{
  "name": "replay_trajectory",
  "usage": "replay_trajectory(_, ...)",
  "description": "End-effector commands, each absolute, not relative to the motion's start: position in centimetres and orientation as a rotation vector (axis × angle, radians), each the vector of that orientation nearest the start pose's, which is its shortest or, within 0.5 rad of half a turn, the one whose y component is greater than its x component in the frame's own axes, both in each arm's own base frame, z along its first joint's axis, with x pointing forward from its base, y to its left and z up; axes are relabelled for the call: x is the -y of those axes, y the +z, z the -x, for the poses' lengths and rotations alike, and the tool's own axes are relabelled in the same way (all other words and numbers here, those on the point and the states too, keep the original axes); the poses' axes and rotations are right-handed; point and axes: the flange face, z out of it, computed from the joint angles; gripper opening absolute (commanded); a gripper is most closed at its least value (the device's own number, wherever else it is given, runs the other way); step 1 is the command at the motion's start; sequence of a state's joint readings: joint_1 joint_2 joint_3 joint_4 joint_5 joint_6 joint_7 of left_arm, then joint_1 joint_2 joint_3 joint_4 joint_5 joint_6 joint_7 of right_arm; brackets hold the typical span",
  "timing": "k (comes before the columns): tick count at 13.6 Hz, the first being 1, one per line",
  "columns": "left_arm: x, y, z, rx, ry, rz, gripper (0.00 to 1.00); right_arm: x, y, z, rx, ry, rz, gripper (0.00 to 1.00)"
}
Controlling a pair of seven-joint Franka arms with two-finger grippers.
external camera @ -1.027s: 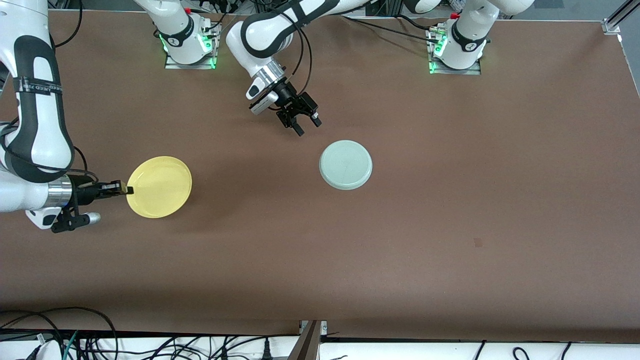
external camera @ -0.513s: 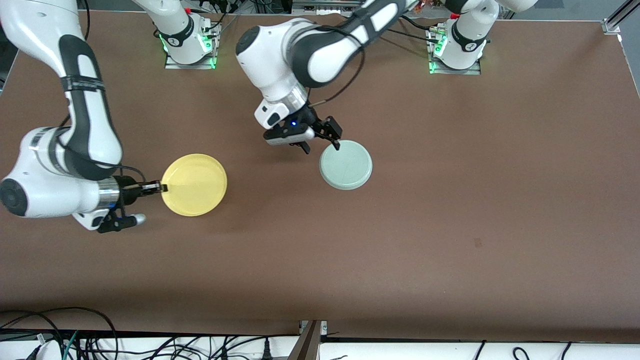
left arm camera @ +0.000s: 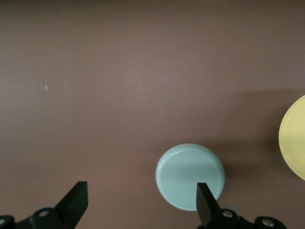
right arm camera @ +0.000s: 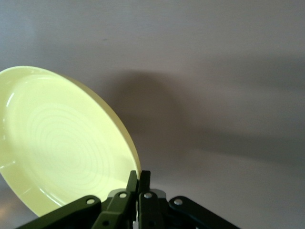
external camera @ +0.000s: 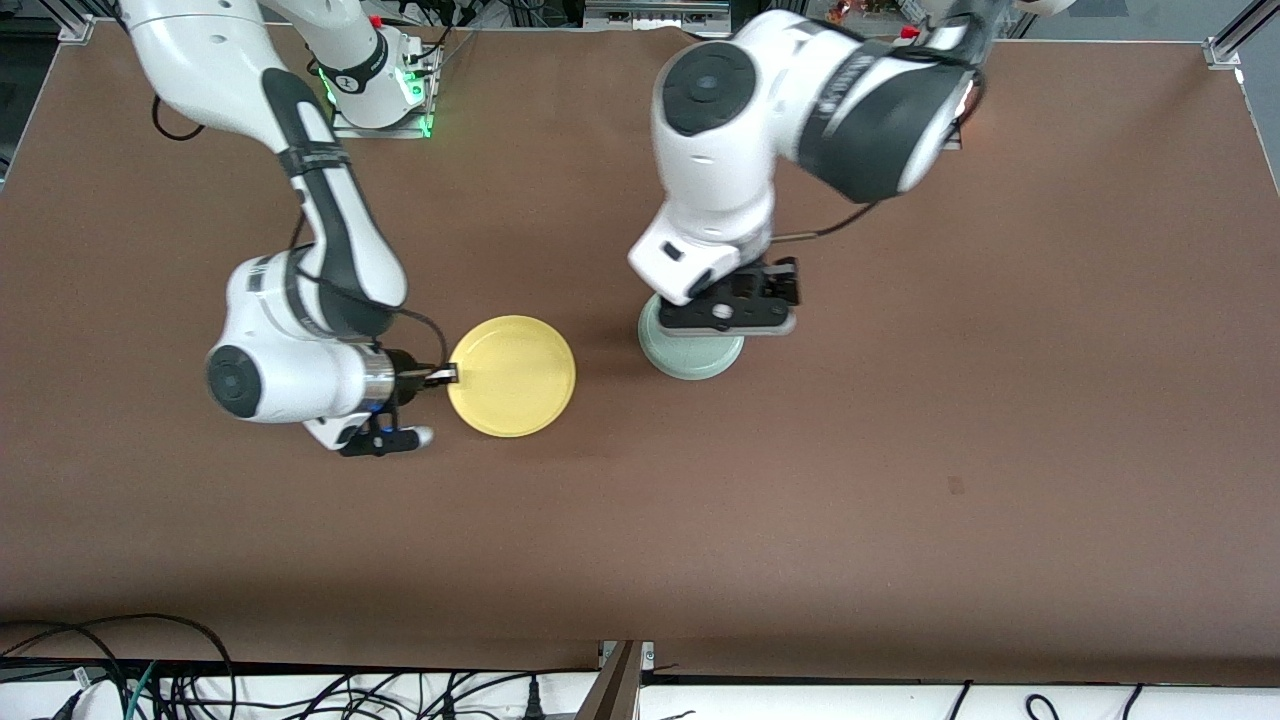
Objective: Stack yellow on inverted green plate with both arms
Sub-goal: 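Place the yellow plate on the green plate while the left gripper returns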
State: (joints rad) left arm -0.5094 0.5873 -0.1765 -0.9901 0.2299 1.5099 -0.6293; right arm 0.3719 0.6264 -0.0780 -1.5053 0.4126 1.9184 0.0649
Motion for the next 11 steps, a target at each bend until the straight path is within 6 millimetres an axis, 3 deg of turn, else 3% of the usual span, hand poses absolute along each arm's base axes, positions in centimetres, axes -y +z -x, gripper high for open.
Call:
replay_trajectory(1, 33.7, 56.8, -58.8, -0.142, 0.025, 2.999, 1.00, -28.4, 27.9, -63.3, 0.012, 0.359, 2.824, 0.00)
replay_trajectory(4, 25.0, 62.1, -59.7, -0.187, 0.039, 3.061, 1.00, -35.3, 26.5, -60.5, -0.053, 0.357, 2.801, 0.00)
replay_trajectory(6, 20.0, 63.8, -59.7, -0.127, 0.105, 3.077, 1.00, -40.2, 25.4, -58.1, -0.082, 0.328, 2.818, 0.00)
replay_trajectory(8, 16.6, 66.4, -57.7, -0.100, 0.129, 3.062, 1.00, -43.2, 24.6, -55.9, -0.086, 0.341, 2.833, 0.00)
replay_trajectory(11, 13.3, 67.6, -54.0, -0.092, 0.148, 3.031, 1.00, -45.8, 24.2, -53.7, -0.082, 0.369, 2.845, 0.00)
